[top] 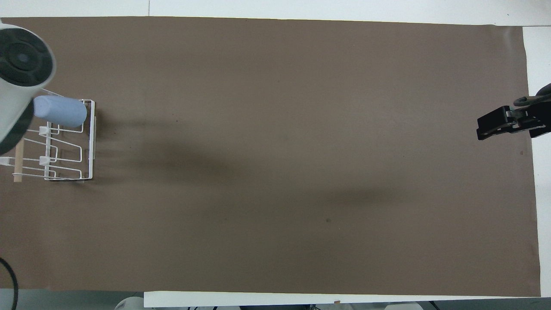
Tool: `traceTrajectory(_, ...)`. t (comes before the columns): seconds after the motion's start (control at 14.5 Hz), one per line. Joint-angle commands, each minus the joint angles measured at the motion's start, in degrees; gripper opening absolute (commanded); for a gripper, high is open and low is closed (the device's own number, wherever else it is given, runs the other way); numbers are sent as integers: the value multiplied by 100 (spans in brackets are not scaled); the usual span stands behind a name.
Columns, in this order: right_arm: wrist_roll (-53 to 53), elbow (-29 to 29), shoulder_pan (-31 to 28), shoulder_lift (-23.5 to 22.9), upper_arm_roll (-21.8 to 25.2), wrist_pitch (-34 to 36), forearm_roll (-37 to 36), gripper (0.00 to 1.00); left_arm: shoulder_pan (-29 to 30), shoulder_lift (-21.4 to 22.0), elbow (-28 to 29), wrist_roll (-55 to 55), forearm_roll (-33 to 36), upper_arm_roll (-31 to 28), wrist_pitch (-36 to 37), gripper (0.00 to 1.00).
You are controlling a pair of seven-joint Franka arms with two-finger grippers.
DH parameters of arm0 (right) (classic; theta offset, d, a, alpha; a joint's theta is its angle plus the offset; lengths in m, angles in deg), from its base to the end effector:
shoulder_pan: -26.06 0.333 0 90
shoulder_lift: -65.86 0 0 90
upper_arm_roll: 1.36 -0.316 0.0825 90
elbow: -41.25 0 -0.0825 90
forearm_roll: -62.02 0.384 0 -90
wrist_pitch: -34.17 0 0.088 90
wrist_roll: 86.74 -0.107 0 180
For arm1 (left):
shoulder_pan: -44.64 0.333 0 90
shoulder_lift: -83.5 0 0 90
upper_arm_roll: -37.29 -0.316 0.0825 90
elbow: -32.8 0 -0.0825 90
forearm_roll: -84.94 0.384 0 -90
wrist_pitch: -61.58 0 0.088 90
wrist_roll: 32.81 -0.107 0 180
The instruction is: Hang cup on cup holder
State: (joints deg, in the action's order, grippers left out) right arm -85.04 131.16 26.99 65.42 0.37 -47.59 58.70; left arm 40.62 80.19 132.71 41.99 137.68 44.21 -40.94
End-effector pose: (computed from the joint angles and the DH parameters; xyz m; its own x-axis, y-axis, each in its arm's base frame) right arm 0.5403 -0.0143 0.6098 0.9885 0.0075 -0.1508 0.0157 -0.9984 0.0537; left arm 0.5901 -0.0431 0.5607 0.5277 0.4522 0.7191 0.8201 -0.4917 -0.2926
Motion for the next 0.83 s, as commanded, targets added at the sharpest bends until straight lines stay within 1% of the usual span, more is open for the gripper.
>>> traceTrajectory(0.0,111,9,-58,52,-7,55,112,100,174,330,20,-2145,-1488,-6,3,100)
traceTrajectory(0.14,111,18,-58,52,-7,55,112,100,183,392,-33,-3274,-2676,-50,161,100)
traceTrajectory(0.28,111,18,-58,52,-7,55,112,100,218,419,-42,-4363,-3539,-68,372,100)
traceTrajectory(0.35,111,18,-58,52,-7,55,112,100,209,410,-94,-4926,-3813,-59,625,100)
traceTrajectory(0.41,111,9,-58,52,-7,55,112,100,218,393,-303,-5375,-4164,-59,959,100)
traceTrajectory(0.48,111,9,-58,52,-7,55,112,100,253,340,-488,-5936,-4689,-85,1275,100)
traceTrajectory(0.55,111,9,-58,52,-7,55,112,100,401,305,-629,-6499,-5051,-86,1452,100)
traceTrajectory(0.62,111,9,-58,52,-7,55,112,100,524,252,-709,-7018,-5255,-94,1506,100)
traceTrajectory(0.76,111,9,-58,52,-7,55,103,100,517,217,-763,-7356,-5283,-94,1402,100)
